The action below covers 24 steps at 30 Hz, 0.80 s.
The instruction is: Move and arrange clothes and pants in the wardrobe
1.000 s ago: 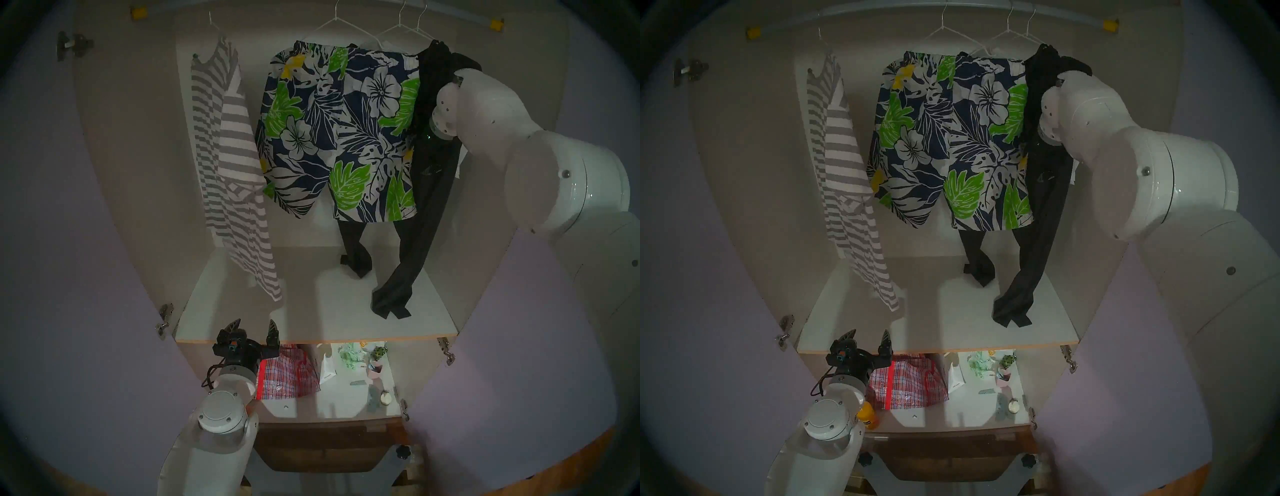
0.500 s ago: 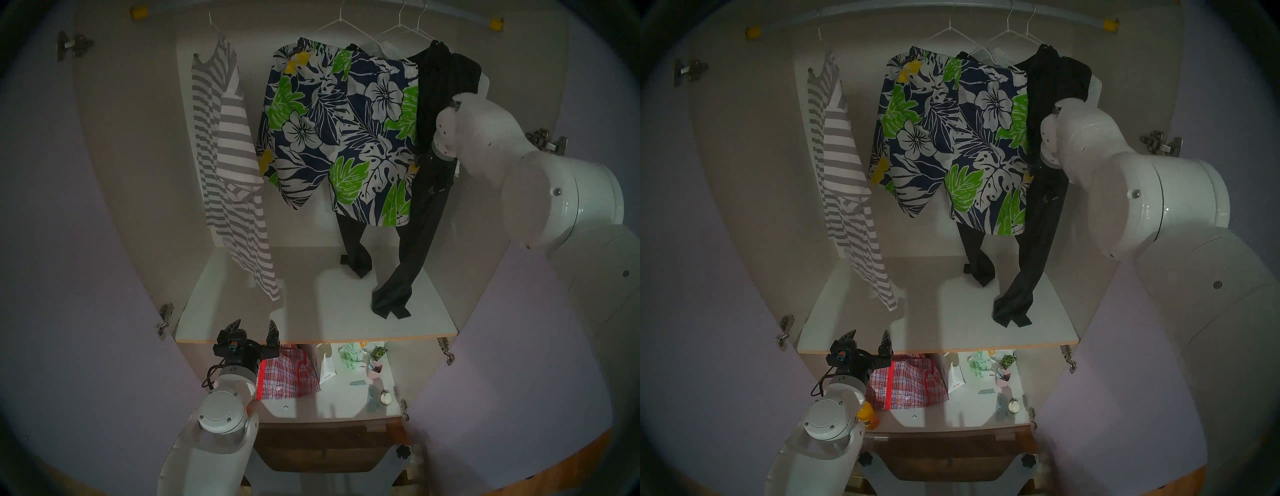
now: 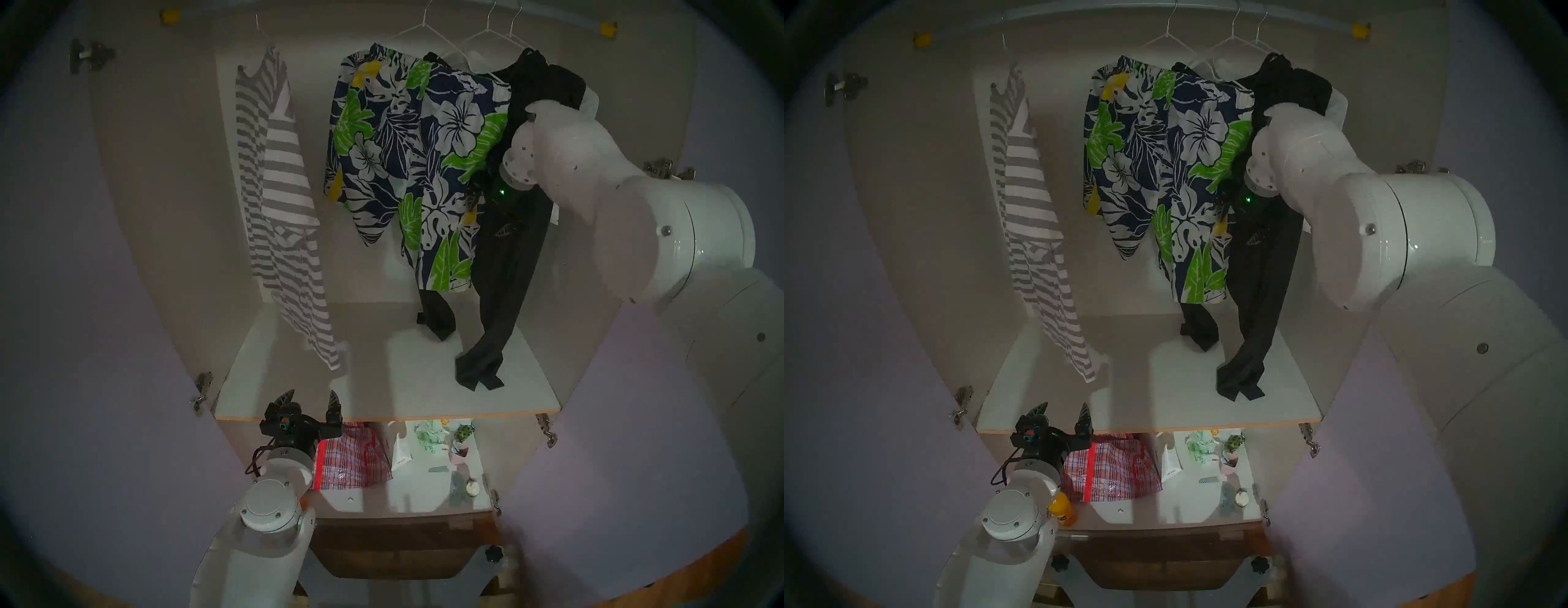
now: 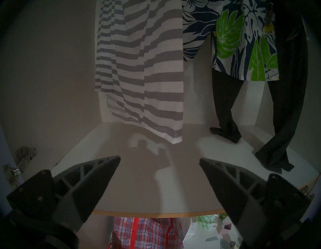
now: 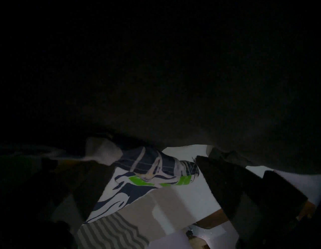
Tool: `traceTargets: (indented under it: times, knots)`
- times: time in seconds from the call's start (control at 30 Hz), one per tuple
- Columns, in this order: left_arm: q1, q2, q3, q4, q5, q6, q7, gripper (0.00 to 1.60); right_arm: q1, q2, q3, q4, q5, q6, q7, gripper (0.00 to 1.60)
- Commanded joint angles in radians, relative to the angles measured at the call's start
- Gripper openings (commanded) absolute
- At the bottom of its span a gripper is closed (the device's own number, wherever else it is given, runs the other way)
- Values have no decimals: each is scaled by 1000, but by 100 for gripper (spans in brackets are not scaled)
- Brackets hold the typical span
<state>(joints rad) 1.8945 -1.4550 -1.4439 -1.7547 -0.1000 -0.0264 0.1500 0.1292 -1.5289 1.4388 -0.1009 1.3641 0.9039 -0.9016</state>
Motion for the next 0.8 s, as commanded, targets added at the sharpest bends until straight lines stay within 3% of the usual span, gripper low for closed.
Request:
traceTargets:
  times: [0.0,0.1,0.17,0.47,0.77]
  knots:
    - [-2,5,0,-39,-2,-10,-7,160,64,7,60,1,64,56,-46,160]
    - [0,8,0,-42,-5,-10,-8,160,61,8,82,1,74,56,-86,160]
    - [0,10,1,-42,-7,-9,-7,160,47,-3,57,1,51,56,-81,160]
    - [-1,15,5,-41,-12,-9,-3,160,-58,-100,-162,1,-70,56,-79,160]
    - [-1,21,9,-42,-17,-10,1,160,-152,-163,-247,1,-95,56,-46,160]
